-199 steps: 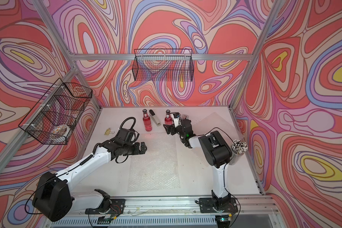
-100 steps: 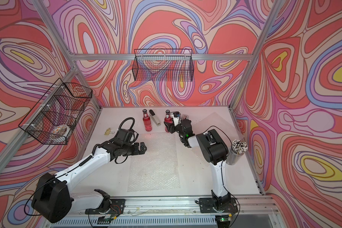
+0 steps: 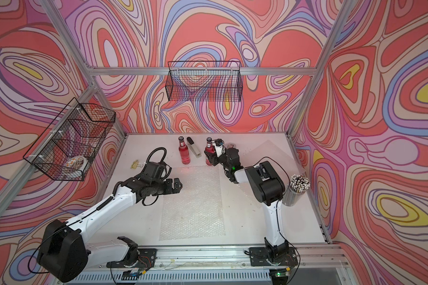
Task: Wrap wine bottles in bubble wrap
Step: Pick up the wine bottle from the center of the board, then place the wine bottle on the bubble wrap.
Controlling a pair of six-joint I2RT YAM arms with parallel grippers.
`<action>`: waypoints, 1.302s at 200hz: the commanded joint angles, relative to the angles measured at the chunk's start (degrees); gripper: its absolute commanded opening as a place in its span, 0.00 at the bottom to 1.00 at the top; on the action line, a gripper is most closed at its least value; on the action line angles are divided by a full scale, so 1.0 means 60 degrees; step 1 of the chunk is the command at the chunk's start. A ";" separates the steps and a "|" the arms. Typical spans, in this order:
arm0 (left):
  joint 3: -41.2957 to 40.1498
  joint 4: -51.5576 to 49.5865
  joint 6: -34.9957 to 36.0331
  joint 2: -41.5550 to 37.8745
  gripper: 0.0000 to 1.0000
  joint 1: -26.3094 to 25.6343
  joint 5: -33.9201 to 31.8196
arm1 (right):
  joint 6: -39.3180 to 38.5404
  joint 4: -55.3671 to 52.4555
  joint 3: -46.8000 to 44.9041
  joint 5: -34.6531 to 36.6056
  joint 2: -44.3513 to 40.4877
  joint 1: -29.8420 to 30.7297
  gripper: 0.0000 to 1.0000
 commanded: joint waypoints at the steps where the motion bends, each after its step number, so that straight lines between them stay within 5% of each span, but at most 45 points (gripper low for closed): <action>1: -0.0050 -0.0017 -0.0083 -0.0101 1.00 0.0093 0.0019 | -0.0706 -0.0105 -0.0363 0.0276 -0.1043 -0.0039 0.37; 95: -0.0186 0.0026 -0.0108 0.0058 1.00 0.0337 0.0329 | -0.2872 -0.3324 -0.2519 0.0369 -0.5436 0.0176 0.32; 160: -0.0203 -0.0032 -0.0101 0.0056 1.00 0.0763 0.0457 | -0.3577 -0.8804 -0.3055 0.1393 -0.8618 0.2597 0.32; 216: -0.0204 -0.0154 -0.0266 0.0232 1.00 0.1104 0.0429 | -0.3730 -1.1376 -0.2409 0.3571 -0.7907 0.4974 0.33; 260: -0.0343 -0.0241 -0.0273 0.0030 1.00 0.1369 0.0403 | -0.3821 -1.2161 -0.1538 0.4172 -0.6697 0.5595 0.32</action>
